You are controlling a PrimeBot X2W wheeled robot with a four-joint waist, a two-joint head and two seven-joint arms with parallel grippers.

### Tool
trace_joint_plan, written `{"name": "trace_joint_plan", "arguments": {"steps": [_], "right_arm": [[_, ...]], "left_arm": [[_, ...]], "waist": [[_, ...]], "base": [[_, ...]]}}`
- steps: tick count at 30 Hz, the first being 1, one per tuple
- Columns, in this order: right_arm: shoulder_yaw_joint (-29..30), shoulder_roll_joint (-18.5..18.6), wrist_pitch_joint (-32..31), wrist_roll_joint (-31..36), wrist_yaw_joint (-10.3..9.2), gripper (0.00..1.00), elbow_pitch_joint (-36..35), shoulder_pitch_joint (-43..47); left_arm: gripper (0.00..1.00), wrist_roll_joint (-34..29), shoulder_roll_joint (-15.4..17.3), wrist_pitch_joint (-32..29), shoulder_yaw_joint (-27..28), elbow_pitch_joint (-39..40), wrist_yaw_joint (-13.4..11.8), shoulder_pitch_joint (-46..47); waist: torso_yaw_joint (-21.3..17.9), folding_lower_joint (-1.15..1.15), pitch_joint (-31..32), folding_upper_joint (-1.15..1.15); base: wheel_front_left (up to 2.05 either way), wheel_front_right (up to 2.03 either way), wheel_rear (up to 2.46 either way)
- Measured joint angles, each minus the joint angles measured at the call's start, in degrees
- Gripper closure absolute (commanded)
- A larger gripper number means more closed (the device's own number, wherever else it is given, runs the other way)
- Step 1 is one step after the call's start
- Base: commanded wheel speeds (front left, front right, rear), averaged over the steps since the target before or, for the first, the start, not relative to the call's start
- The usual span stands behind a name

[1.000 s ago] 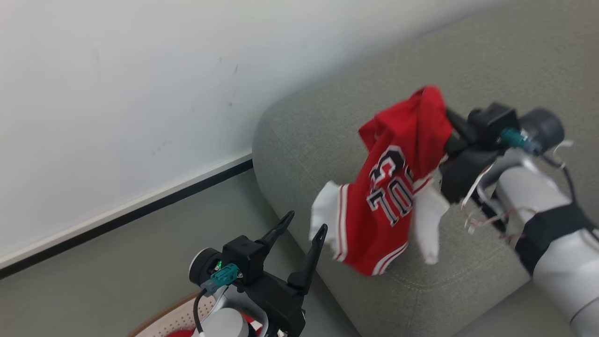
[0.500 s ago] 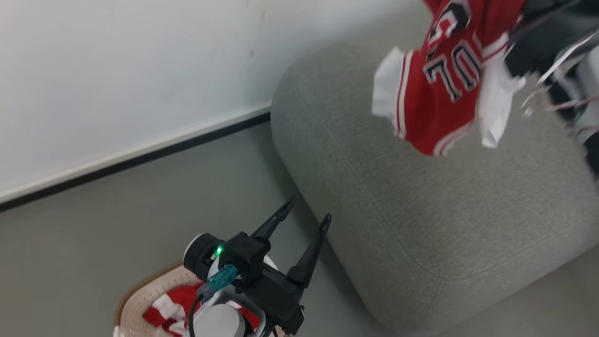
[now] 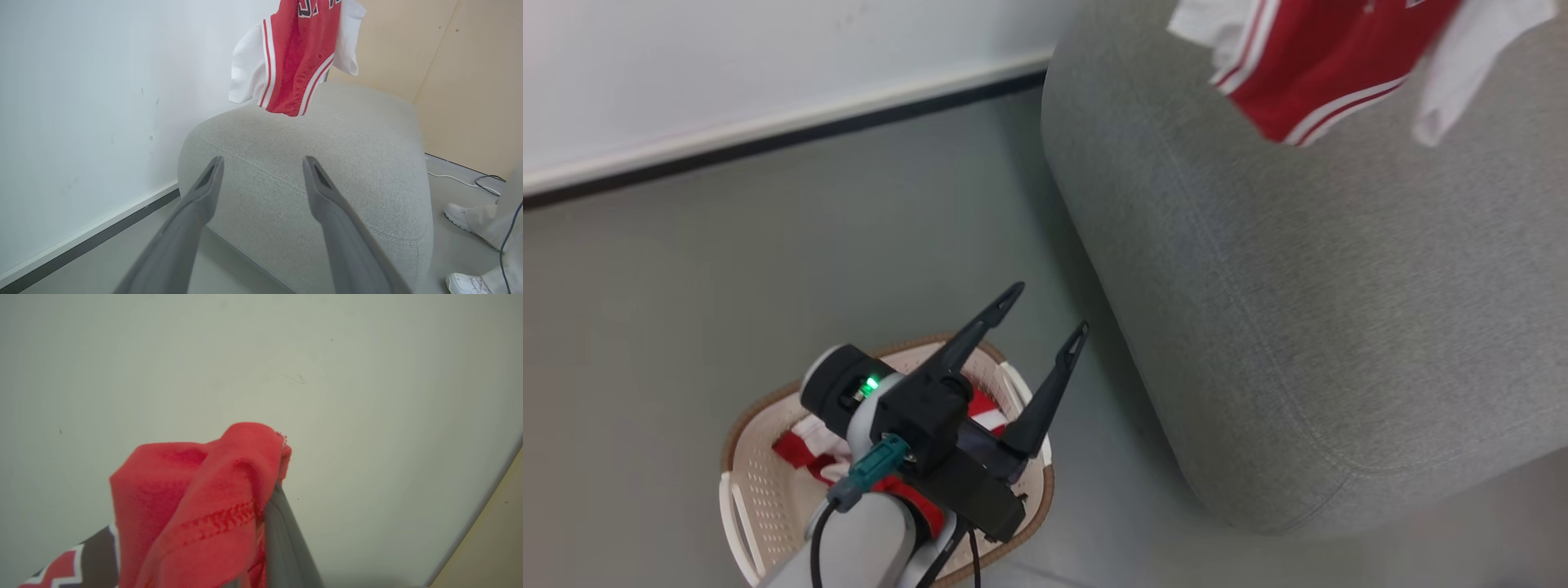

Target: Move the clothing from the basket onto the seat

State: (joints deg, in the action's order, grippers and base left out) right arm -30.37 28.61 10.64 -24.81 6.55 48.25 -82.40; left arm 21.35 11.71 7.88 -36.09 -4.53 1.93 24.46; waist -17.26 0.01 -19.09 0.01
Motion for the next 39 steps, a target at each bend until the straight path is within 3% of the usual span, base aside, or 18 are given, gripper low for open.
{"name": "trace_joint_plan", "arguments": {"steps": [9,18,26,32,34,35,39], "right_arm": [[2.22,0.37,0.04,-2.16,-1.09,1.0,1.72,0.41],[4.17,-3.22,1.25,-5.95,-2.27,1.0,6.47,7.17],[4.88,-6.86,2.63,-7.56,-3.02,1.0,11.29,12.05],[4.91,-7.88,3.56,-7.6,-3.0,0.98,12.96,15.28],[4.88,-8.09,3.58,-7.56,-2.99,0.25,12.95,15.83],[4.8,-8.28,3.6,-7.54,-2.93,0.0,12.96,16.4],[4.14,-8.67,3.65,-6.89,-2.75,0.0,12.48,18.85]], "left_arm": [[0.0,-1.65,3.52,-2.33,1.13,4.6,-0.47,2.07],[0.0,-3.88,5.93,-4.75,1.48,7.79,-0.85,3.69],[0.0,-4.09,6.21,-4.83,1.19,6.9,-0.35,4.7],[0.0,-4.0,6.17,-4.42,1.67,5.36,-0.38,4.7],[0.0,-3.86,6.17,-4.19,1.93,5.24,-0.41,4.69],[0.0,-3.79,6.2,-4.15,2.19,5.12,-0.43,4.66],[0.0,-3.66,6.16,-3.01,2.56,4.01,-0.83,4.43]], "waist": [[0.48,0.0,-7.5,0.0],[-0.95,0.0,-14.73,0.0],[-2.48,0.0,-18.87,0.0],[-2.38,-0.01,-18.49,0.0],[-2.29,-0.02,-18.23,0.0],[-2.21,-0.02,-17.95,0.0],[-2.08,-0.02,-16.59,0.0]], "base": [[0.0,0.0,0.0],[0.0,0.0,0.0],[0.0,0.0,0.0],[0.0,0.0,0.0],[0.0,0.0,0.0],[0.0,0.0,0.0],[0.0,0.0,0.0]]}}
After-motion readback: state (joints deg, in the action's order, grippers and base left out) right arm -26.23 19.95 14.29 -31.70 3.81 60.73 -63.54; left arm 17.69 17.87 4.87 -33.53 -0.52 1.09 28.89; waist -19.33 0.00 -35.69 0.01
